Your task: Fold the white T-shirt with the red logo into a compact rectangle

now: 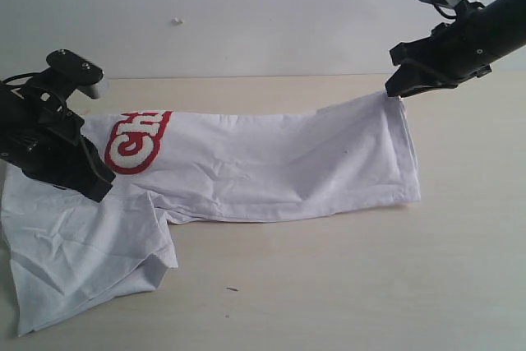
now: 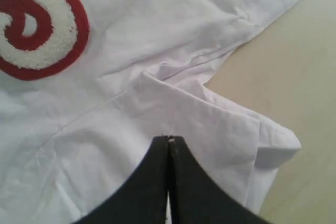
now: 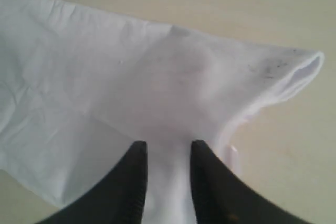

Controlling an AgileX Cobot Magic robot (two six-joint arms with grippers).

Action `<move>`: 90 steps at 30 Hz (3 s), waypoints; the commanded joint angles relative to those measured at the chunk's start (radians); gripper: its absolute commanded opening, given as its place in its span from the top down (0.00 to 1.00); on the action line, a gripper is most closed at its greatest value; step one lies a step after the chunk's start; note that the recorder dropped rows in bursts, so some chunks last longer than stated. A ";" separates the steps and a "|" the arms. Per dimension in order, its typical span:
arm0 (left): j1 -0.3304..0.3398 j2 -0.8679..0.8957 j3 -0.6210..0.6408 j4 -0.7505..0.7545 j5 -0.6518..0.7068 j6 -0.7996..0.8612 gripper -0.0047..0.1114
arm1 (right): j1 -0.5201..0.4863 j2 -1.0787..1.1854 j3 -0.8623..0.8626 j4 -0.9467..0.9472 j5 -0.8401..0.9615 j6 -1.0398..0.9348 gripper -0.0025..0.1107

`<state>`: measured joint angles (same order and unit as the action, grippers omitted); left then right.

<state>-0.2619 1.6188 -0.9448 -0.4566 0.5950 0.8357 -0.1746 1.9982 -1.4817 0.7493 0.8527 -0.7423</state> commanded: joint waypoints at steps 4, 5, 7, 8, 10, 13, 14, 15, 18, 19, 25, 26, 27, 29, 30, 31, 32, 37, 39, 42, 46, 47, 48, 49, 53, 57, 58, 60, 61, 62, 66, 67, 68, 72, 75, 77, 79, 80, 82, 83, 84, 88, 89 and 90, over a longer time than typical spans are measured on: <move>-0.007 0.000 0.000 -0.018 -0.012 0.002 0.96 | 0.000 -0.006 -0.003 0.010 0.011 -0.015 0.62; -0.007 0.000 0.000 -0.018 -0.010 0.002 0.96 | 0.000 -0.006 -0.003 -0.011 0.004 0.006 0.62; -0.007 0.000 0.000 -0.029 -0.001 0.002 0.96 | 0.000 -0.004 -0.001 -0.117 -0.020 0.111 0.62; -0.007 0.000 0.000 -0.034 0.006 0.002 0.96 | 0.000 0.004 -0.001 -0.213 -0.029 0.199 0.62; -0.007 0.000 0.000 -0.034 0.023 0.002 0.96 | 0.000 0.032 -0.001 -0.410 -0.031 0.351 0.62; -0.007 0.000 0.000 -0.034 0.028 0.003 0.96 | 0.000 0.085 -0.001 -0.506 -0.025 0.457 0.62; -0.007 0.000 0.000 -0.039 0.028 0.006 0.96 | 0.000 0.103 -0.001 -0.489 -0.017 0.451 0.62; -0.007 0.000 0.000 -0.046 0.030 0.016 0.96 | 0.000 0.115 -0.001 -0.462 -0.013 0.432 0.62; -0.007 0.000 0.000 -0.102 0.041 0.100 0.96 | 0.000 0.176 -0.001 -0.213 -0.008 0.248 0.62; -0.007 0.000 0.000 -0.086 0.025 0.111 0.96 | 0.000 0.185 -0.001 -0.197 -0.008 0.237 0.62; 0.083 0.041 -0.013 0.099 -0.014 -0.091 0.96 | 0.000 0.186 -0.050 -0.166 0.054 0.237 0.71; 0.074 0.045 -0.039 0.051 0.068 -0.038 0.93 | 0.000 0.178 -0.073 -0.165 0.075 0.221 0.75; 0.063 0.045 -0.047 0.004 0.097 0.001 0.89 | 0.000 0.170 -0.080 -0.165 0.084 0.214 0.77; 0.006 0.045 -0.047 -0.027 0.147 0.051 0.78 | 0.000 0.151 -0.085 -0.158 0.096 0.198 0.81; -0.042 0.049 -0.030 0.048 0.147 -0.032 0.78 | 0.000 0.136 -0.085 -0.158 0.097 0.161 0.84; -0.094 0.052 -0.005 0.166 0.145 -0.131 0.78 | 0.000 0.114 -0.085 -0.158 0.084 0.150 0.90; -0.120 0.052 0.011 0.220 0.139 -0.186 0.78 | 0.000 0.097 -0.080 -0.158 0.065 0.150 0.96; -0.246 0.052 0.072 0.242 0.101 -0.270 0.68 | 0.000 0.011 -0.066 -0.134 0.057 0.149 0.98; -0.278 0.052 0.095 0.242 0.060 -0.278 0.62 | 0.000 -0.002 -0.066 -0.124 0.062 0.147 0.98; -0.298 0.080 0.116 0.271 -0.050 -0.375 0.61 | 0.000 -0.020 -0.066 -0.078 0.082 0.135 0.98; -0.298 0.139 0.116 0.262 -0.072 -0.403 0.59 | 0.000 -0.020 -0.058 -0.036 0.100 0.099 0.98; -0.298 0.156 0.116 0.262 -0.072 -0.403 0.58 | 0.000 -0.020 -0.058 -0.036 0.100 0.097 0.98; -0.298 0.173 0.116 0.263 -0.072 -0.403 0.57 | 0.000 -0.020 -0.058 -0.036 0.098 0.095 0.98; -0.298 0.188 0.116 0.266 -0.072 -0.403 0.57 | 0.000 -0.020 -0.058 -0.036 0.096 0.092 0.98; -0.298 0.218 0.116 0.266 -0.082 -0.403 0.58 | 0.000 -0.020 -0.058 -0.035 0.094 0.090 0.98; -0.298 0.223 0.116 0.277 -0.078 -0.413 0.64 | 0.000 -0.020 -0.058 -0.035 0.094 0.090 0.98; -0.298 0.223 0.116 0.288 -0.078 -0.423 0.68 | 0.000 -0.020 -0.058 -0.035 0.094 0.090 0.98; -0.298 0.223 0.116 0.311 -0.078 -0.445 0.77 | 0.000 -0.020 -0.058 -0.035 0.094 0.090 0.98; -0.298 0.223 0.116 0.318 -0.076 -0.453 0.81 | 0.000 -0.020 -0.058 -0.035 0.094 0.090 0.98; -0.298 0.223 0.116 0.318 -0.074 -0.453 0.85 | 0.000 -0.020 -0.058 -0.035 0.094 0.090 0.98; -0.298 0.211 0.077 0.320 0.010 -0.451 0.96 | 0.000 -0.020 -0.058 -0.035 0.094 0.090 0.98; -0.298 0.206 0.059 0.320 0.038 -0.451 0.96 | 0.000 -0.020 -0.058 -0.032 0.093 0.090 0.98; -0.298 0.197 0.042 0.322 0.076 -0.451 0.96 | 0.000 -0.020 -0.058 -0.031 0.093 0.090 0.98; -0.298 0.152 -0.023 0.403 0.189 -0.451 0.96 | 0.000 -0.018 -0.058 -0.032 0.095 0.090 0.98; -0.298 0.124 -0.074 0.479 0.234 -0.446 0.96 | 0.000 -0.018 -0.058 -0.030 0.095 0.090 0.98; -0.298 0.113 -0.105 0.524 0.234 -0.439 0.96 | 0.000 -0.018 -0.058 -0.030 0.095 0.090 0.98; -0.298 0.111 -0.136 0.566 0.232 -0.414 0.96 | 0.000 -0.018 -0.058 -0.030 0.095 0.090 0.98; -0.298 0.111 -0.147 0.585 0.225 -0.390 0.96 | 0.000 -0.018 -0.058 -0.030 0.095 0.090 0.98; -0.298 0.113 -0.153 0.650 0.176 -0.336 0.96 | 0.000 -0.018 -0.058 -0.030 0.101 0.090 0.98; -0.298 0.115 -0.153 0.684 0.150 -0.308 0.96 | 0.000 -0.018 -0.058 -0.030 0.104 0.090 0.98; -0.298 0.115 -0.153 0.723 0.122 -0.278 0.96 | 0.000 -0.018 -0.058 -0.030 0.106 0.090 0.98; -0.298 0.133 -0.151 0.853 0.002 -0.237 0.96 | 0.000 -0.018 -0.058 -0.030 0.113 0.090 0.98; -0.298 0.139 -0.151 0.869 -0.026 -0.235 0.96 | 0.000 -0.018 -0.058 -0.030 0.113 0.090 0.98; -0.298 0.145 -0.151 0.889 -0.059 -0.230 0.96 | 0.000 -0.018 -0.058 -0.030 0.113 0.090 0.98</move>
<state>-0.5529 1.7476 -1.0901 0.3703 0.6368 0.5877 -0.1748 1.9870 -1.5433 0.7082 0.9612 -0.6417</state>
